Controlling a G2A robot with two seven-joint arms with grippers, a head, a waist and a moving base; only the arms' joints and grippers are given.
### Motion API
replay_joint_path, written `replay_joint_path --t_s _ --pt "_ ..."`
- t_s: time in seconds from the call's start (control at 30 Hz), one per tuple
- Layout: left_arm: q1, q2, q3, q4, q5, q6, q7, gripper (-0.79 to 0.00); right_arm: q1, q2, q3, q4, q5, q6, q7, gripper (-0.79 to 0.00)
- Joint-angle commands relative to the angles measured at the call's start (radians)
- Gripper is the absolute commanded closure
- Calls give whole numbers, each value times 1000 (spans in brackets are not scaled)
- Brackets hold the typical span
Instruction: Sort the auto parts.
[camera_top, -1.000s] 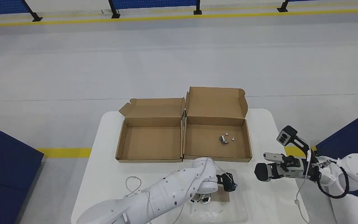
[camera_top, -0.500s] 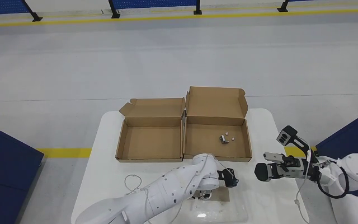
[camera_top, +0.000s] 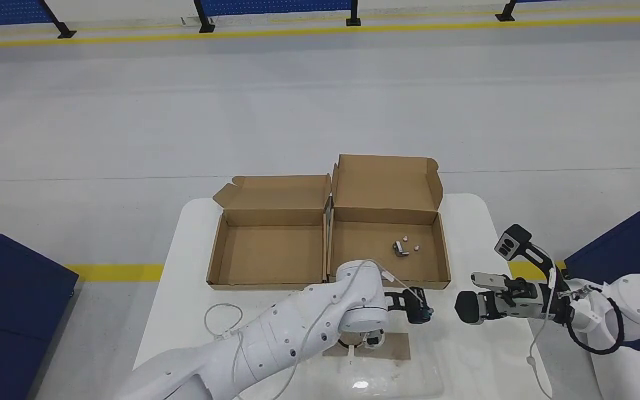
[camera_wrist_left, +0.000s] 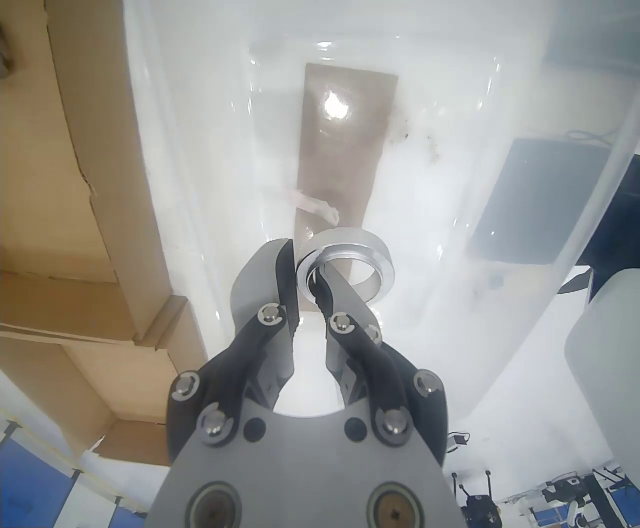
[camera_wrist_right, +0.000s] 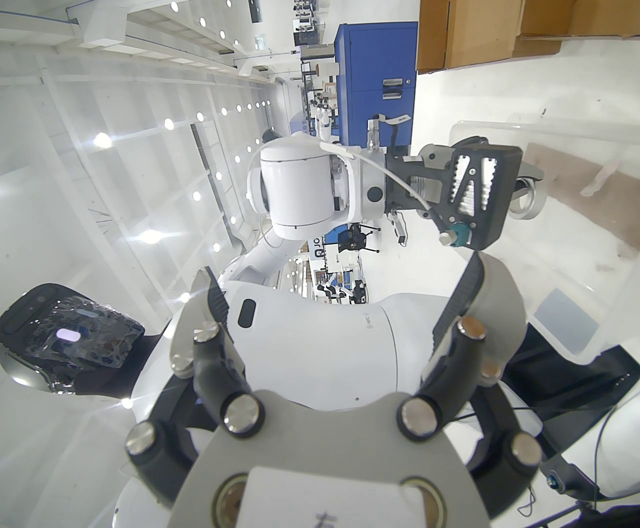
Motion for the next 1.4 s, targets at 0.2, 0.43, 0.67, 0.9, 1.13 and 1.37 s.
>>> replay_joint_path --t_s 0.2,0.43,0.67,0.9,1.13,1.37 --pt "32 18 -52 3 -19 -6 107 0 0 0 0 0 0 0 0 -785" --pt "172 122 -283 -111 -102 -179 250 0 0 0 0 0 0 0 0 -785" --pt "332 206 -443 -244 -132 -322 322 0 0 0 0 0 0 0 0 -785" --pt "352 223 -468 -267 -134 -361 361 0 0 0 0 0 0 0 0 -785" --pt "357 224 -470 -267 -131 -357 375 0 0 0 0 0 0 0 0 -785" --pt "461 257 -591 -249 -229 -583 666 0 0 0 0 0 0 0 0 -785"
